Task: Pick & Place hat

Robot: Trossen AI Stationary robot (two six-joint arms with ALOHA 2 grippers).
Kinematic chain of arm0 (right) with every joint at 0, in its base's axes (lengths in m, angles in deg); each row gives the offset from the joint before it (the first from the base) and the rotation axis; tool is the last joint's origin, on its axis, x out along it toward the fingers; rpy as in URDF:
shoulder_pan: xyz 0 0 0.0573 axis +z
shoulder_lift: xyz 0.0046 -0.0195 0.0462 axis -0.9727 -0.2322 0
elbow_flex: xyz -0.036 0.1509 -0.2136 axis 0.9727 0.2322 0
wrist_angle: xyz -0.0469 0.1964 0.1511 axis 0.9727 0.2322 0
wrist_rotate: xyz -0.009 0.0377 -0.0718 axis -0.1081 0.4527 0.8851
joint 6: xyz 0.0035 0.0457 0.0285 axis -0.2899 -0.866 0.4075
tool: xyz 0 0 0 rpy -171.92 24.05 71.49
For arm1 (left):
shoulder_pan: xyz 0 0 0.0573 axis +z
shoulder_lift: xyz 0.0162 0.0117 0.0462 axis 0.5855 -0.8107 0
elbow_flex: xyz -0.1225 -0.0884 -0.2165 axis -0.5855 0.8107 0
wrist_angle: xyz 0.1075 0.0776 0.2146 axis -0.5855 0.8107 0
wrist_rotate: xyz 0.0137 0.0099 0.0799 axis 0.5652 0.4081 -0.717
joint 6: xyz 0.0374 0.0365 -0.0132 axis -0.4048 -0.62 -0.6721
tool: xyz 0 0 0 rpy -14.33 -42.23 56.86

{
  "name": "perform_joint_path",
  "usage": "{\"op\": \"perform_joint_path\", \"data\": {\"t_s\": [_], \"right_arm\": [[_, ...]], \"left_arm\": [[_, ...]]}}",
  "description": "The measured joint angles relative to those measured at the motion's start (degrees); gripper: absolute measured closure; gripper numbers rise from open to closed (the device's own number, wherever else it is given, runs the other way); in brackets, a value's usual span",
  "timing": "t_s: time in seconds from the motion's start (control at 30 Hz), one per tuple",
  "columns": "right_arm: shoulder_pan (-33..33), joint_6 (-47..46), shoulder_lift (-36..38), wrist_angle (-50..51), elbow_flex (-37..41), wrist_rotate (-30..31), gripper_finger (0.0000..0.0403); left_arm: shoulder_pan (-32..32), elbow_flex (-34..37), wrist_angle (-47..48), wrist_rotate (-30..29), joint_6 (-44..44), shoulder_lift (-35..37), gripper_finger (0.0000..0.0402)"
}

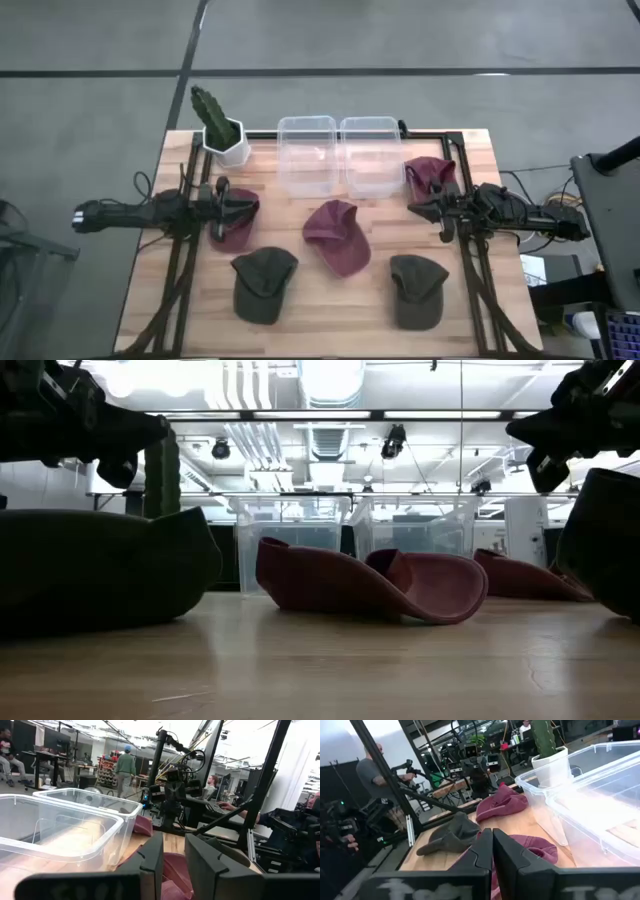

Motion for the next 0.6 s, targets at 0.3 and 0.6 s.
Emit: {"op": "perform_joint_path", "data": {"t_s": [0.3,0.6], "right_arm": [[0.00,0.62,0.00,0.00,-0.04,0.00,0.0394],[0.00,0.62,0.00,0.03,-0.09,0.00,0.0394]], "left_arm": [[0.00,0.00,0.02,0.00,0.00,0.00,0.0328],[0.00,0.00,0.02,-0.70,-0.07,0.00,0.0328]]}}
